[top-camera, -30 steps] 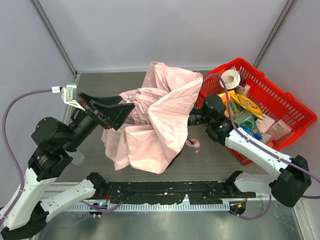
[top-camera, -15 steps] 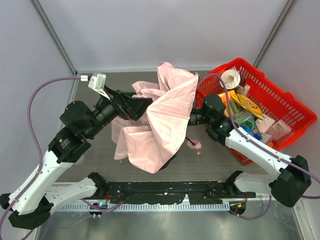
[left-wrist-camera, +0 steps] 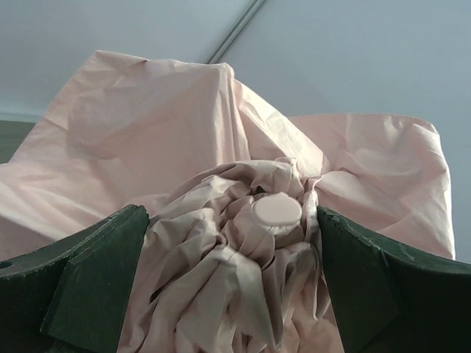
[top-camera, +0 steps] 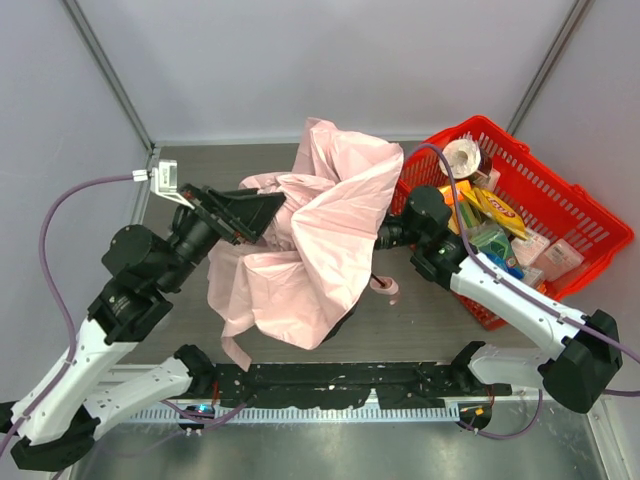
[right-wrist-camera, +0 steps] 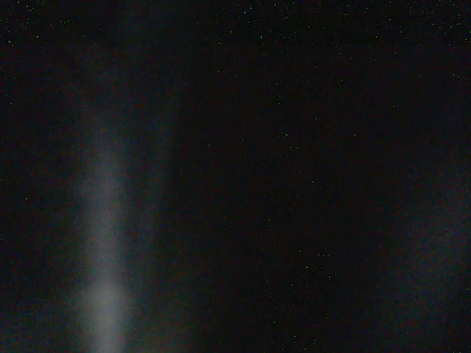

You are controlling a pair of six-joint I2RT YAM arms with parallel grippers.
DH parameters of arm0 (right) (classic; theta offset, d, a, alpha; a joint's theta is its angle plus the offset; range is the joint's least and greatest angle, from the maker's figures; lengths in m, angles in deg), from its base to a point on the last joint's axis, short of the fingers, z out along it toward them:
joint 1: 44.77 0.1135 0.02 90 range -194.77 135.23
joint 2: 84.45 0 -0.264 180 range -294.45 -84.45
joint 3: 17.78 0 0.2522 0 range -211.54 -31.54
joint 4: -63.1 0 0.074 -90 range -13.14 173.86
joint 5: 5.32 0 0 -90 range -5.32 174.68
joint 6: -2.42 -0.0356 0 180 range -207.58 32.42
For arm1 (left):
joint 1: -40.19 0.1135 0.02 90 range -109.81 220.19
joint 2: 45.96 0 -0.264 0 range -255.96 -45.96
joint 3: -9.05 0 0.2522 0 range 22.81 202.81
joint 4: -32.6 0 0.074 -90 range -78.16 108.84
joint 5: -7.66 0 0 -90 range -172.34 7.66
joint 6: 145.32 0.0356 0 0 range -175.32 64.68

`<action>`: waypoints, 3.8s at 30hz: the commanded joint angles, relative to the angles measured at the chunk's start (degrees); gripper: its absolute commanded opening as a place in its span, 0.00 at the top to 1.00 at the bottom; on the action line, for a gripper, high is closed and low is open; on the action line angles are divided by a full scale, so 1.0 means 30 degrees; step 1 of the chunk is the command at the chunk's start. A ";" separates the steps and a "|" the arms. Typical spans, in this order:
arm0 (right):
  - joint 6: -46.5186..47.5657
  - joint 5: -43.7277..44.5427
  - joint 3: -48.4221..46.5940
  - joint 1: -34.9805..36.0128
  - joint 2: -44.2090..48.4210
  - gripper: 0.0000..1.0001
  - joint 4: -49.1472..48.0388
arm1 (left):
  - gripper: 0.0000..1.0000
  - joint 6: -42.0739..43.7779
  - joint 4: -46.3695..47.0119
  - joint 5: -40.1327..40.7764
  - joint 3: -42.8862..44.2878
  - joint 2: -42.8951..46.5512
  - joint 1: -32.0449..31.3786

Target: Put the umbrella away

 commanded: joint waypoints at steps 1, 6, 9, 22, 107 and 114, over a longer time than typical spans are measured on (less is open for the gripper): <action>0.0291 0.0129 -0.1369 0.0164 0.0118 1.00 -0.2140 | 0.00 -0.0875 0.3497 -0.2010 -0.0311 -0.1206 -0.0008; 0.0349 0.0071 -0.1282 0.0456 0.0059 1.00 -0.2023 | 0.00 -0.1198 0.6488 -0.3128 -0.1016 -0.1966 -0.0008; 0.0408 0.0100 -0.1077 0.0661 0.0234 1.00 -0.1818 | 0.10 -0.0994 0.6371 -0.2836 -0.0957 -0.2349 -0.0008; -0.1581 0.7707 0.1704 0.1453 0.3217 0.40 0.4298 | 1.00 0.5536 0.7282 -0.3481 -0.3886 -0.0037 0.0166; -0.2173 1.7384 -0.0773 0.7752 1.2310 0.41 1.5172 | 1.00 0.4957 1.0826 -1.4053 -0.2599 -0.3490 0.4591; 0.0932 2.2626 -0.5673 0.7781 0.6802 0.38 1.8631 | 1.00 0.2262 1.0969 -1.4230 -0.2861 -0.4254 0.4767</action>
